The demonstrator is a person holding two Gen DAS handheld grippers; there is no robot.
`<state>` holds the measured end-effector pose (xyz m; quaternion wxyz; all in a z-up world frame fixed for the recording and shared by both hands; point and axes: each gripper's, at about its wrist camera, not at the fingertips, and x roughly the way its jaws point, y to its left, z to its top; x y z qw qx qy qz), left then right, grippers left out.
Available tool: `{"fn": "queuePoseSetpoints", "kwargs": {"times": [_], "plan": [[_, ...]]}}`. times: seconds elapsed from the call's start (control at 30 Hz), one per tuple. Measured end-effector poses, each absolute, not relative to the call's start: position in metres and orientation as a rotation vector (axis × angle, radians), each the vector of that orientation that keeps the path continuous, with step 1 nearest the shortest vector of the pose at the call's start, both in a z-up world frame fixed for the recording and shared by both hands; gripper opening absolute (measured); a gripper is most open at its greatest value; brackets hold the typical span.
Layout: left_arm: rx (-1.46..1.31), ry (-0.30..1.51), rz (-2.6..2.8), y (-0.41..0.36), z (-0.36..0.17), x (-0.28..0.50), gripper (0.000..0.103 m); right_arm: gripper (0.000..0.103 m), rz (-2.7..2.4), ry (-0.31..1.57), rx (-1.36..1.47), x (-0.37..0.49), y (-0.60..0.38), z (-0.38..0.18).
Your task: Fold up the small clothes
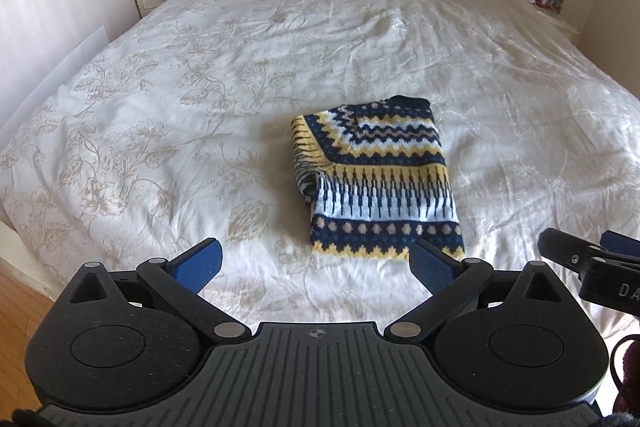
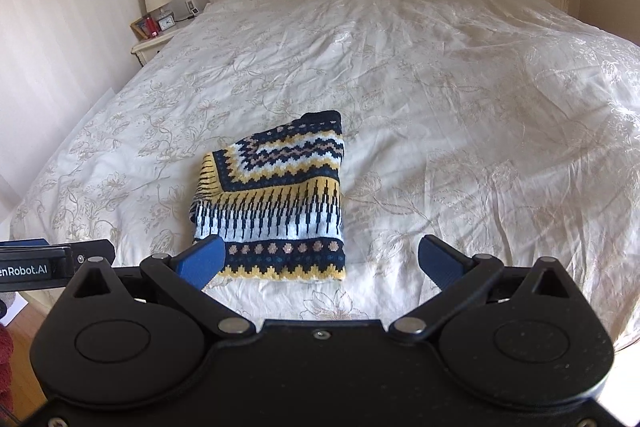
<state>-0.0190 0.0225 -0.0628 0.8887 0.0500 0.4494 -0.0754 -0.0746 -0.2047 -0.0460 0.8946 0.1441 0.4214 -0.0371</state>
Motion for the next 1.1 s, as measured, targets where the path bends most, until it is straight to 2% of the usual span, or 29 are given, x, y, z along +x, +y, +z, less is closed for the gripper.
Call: {"fn": "queuePoseSetpoints", "kwargs": {"times": [1.1], "plan": [[0.116,1.032,-0.142,0.024,-0.082,-0.024,0.101,0.102,-0.068,0.939,0.254,-0.079,-0.192,-0.052]]}}
